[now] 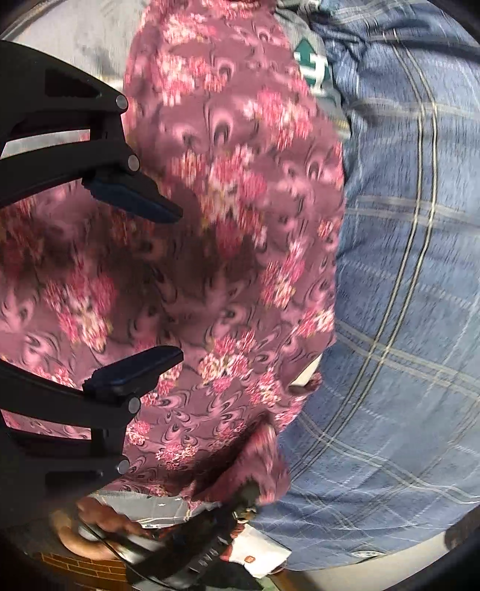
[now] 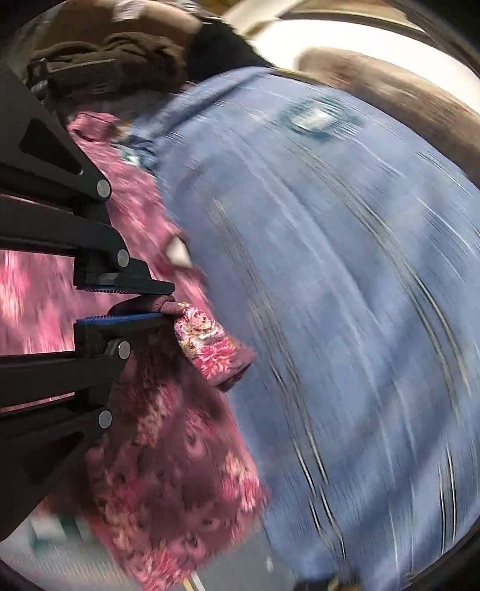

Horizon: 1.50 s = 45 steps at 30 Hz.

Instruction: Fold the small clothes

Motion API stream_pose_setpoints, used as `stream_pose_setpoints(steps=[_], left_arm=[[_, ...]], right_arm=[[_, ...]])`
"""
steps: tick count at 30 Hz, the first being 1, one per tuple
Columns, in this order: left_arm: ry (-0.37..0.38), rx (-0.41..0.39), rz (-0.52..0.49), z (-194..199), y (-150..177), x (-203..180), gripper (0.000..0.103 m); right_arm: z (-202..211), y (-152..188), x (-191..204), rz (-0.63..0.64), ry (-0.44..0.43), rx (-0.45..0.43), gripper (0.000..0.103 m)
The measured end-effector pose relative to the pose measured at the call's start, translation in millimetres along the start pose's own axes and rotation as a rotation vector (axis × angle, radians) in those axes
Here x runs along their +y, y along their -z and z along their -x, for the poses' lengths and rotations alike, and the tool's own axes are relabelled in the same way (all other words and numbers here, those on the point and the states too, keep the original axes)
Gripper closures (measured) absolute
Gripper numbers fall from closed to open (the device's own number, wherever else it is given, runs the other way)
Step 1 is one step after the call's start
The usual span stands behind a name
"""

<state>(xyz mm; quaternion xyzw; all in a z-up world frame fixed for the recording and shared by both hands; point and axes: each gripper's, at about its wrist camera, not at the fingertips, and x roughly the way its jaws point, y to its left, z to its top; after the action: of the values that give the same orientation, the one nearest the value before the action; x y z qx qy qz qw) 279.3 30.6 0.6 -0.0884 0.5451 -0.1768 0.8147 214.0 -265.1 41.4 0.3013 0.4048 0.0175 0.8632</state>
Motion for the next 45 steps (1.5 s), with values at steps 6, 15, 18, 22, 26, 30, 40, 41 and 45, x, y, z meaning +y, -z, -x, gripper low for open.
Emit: stream_pose_setpoints(steps=[6,15,18,22,26,30,40,41,45], left_arm=[[-0.005,-0.031,0.061,17.1,1.3,33.0,0.035],[0.064,0.040,0.068,-13.0,11.4,10.8,0.035],[0.102,0.108,0.075,-36.6,13.2,-8.2,0.035],[0.057,0.090,0.073,-56.8,7.1,-37.5,0.038],[0.052,0.016,0.103,-40.8,-6.6,-46.3,0.099],[0.001,-0.084,0.113,-7.3,-13.0,-39.0,0.099],[-0.031,-0.011,0.131,-19.8,-3.8,-15.7,0.097],[-0.052,0.014,0.124,-30.6,1.1,-15.6,0.096],[-0.090,0.050,0.094,-43.5,14.8,-12.9,0.092]], right_arm=[[-67.9,47.4,75.0,0.031,-0.073,0.133,0.085],[-54.2,114.1,64.4,-0.023,-0.164,0.275,0.071],[-16.0,112.7,27.5,-0.090,-0.147,0.212,0.068],[37.7,104.0,-33.1,-0.179,-0.079,0.116,0.067],[76.8,97.5,-87.0,-0.301,-0.049,0.018,0.065],[86.2,91.6,-127.3,-0.422,-0.095,-0.027,0.059],[83.8,70.5,-153.1,-0.514,-0.082,-0.189,0.099],[84.2,71.7,-152.8,-0.502,-0.052,-0.191,0.099],[70.2,88.5,-169.0,-0.522,-0.013,-0.060,0.100]])
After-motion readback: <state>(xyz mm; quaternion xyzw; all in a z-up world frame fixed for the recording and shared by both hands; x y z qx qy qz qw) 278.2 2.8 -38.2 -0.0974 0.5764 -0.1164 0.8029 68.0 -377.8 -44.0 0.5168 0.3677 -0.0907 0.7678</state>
